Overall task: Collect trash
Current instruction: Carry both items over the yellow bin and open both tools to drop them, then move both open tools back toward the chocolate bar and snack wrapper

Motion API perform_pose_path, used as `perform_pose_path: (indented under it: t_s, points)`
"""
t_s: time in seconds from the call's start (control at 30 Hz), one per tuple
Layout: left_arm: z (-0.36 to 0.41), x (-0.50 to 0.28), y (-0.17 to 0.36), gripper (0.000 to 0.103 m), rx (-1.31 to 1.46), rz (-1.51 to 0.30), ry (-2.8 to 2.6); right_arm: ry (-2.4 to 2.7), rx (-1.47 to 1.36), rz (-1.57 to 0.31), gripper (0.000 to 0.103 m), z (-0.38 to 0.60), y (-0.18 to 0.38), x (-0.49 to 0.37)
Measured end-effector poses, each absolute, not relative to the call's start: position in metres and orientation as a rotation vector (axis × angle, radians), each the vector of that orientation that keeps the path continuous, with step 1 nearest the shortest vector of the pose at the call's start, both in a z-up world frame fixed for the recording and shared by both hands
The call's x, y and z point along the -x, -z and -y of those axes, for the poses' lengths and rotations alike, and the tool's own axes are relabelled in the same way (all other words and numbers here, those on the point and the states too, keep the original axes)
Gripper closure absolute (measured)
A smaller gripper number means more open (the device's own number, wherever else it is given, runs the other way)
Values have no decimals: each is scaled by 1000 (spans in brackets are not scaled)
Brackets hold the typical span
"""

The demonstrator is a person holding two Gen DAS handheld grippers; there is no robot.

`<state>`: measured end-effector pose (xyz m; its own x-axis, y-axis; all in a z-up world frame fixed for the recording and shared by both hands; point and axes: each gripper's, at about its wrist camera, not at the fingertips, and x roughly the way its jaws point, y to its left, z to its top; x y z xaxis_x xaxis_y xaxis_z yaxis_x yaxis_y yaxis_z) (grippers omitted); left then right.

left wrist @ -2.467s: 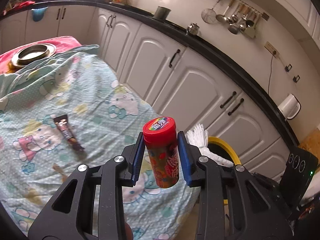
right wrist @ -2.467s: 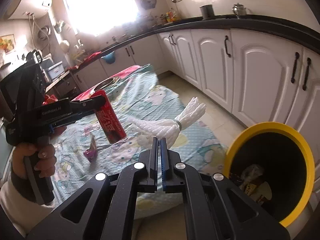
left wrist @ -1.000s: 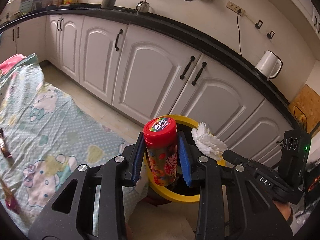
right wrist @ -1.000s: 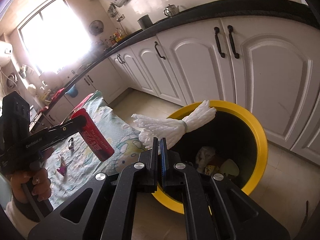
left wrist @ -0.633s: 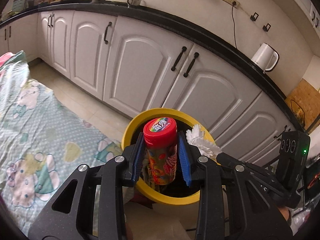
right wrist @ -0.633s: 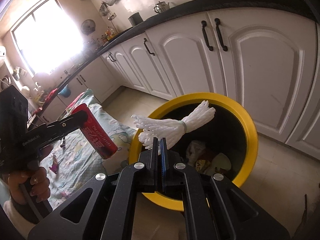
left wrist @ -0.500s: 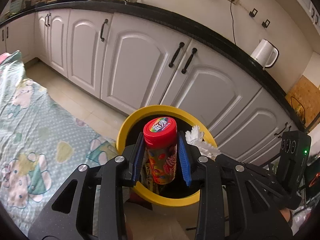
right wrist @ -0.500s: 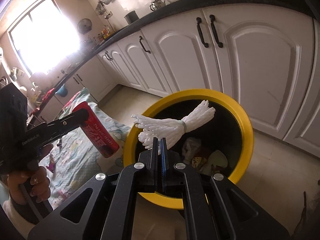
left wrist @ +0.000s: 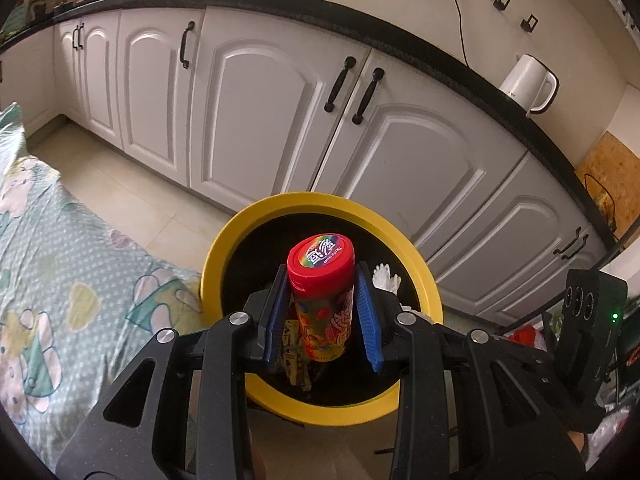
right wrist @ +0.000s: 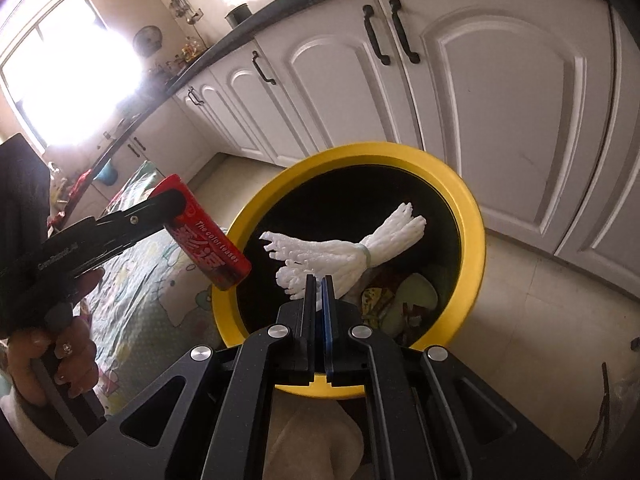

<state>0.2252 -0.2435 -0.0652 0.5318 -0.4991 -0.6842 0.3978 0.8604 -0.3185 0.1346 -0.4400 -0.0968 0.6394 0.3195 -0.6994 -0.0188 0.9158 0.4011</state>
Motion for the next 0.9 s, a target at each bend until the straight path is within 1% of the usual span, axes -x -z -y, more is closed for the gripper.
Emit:
perform_pose_path:
  t_s: [0.17, 0.23, 0.27, 0.3, 0.33, 0.37, 0.4, 0.43, 0.47, 0.5, 0.57, 0.63, 0.7, 0.77, 0.8, 0.9]
  points:
    - [250, -227, 66, 77, 118, -861, 536, -183, -409, -861, 99, 446, 98, -132]
    - [250, -228, 65, 76, 124, -864, 533, -175, -423, -863, 96, 449, 99, -132]
    - [251, -229, 65, 69, 125, -866, 533, -173, -431, -864, 89, 450, 100, -131]
    - [250, -228, 64, 65, 123, -864, 527, -168, -435, -863, 78, 452, 100, -131]
    - [249, -228, 64, 59, 123, -862, 525, -160, -440, -859, 74, 453, 99, -130]
    - [246, -228, 63, 56, 128, -860, 521, -156, -443, -855, 70, 454, 99, -130]
    - [244, -228, 62, 54, 133, -859, 519, -154, -443, -852, 68, 455, 98, -130]
    - [241, -227, 61, 47, 137, -856, 512, -148, -445, -847, 66, 457, 97, -129]
    - [239, -226, 60, 40, 137, -852, 504, -144, -449, -844, 61, 457, 96, -128]
    - [234, -224, 57, 38, 132, -841, 489, -142, -452, -841, 57, 457, 96, -127]
    - [228, -222, 53, 29, 124, -829, 467, -136, -452, -834, 56, 457, 95, -127]
    - [221, -219, 49, 20, 121, -821, 449, -133, -451, -825, 53, 456, 93, -126]
    - [213, -216, 45, 17, 119, -812, 438, -133, -445, -814, 48, 453, 89, -126]
    - [204, -214, 41, 11, 116, -798, 419, -137, -433, -798, 43, 449, 85, -125]
    - [198, -211, 38, 11, 113, -787, 403, -139, -426, -791, 41, 446, 82, -125]
    - [184, -205, 33, 11, 99, -761, 364, -163, -395, -763, 40, 434, 72, -124]
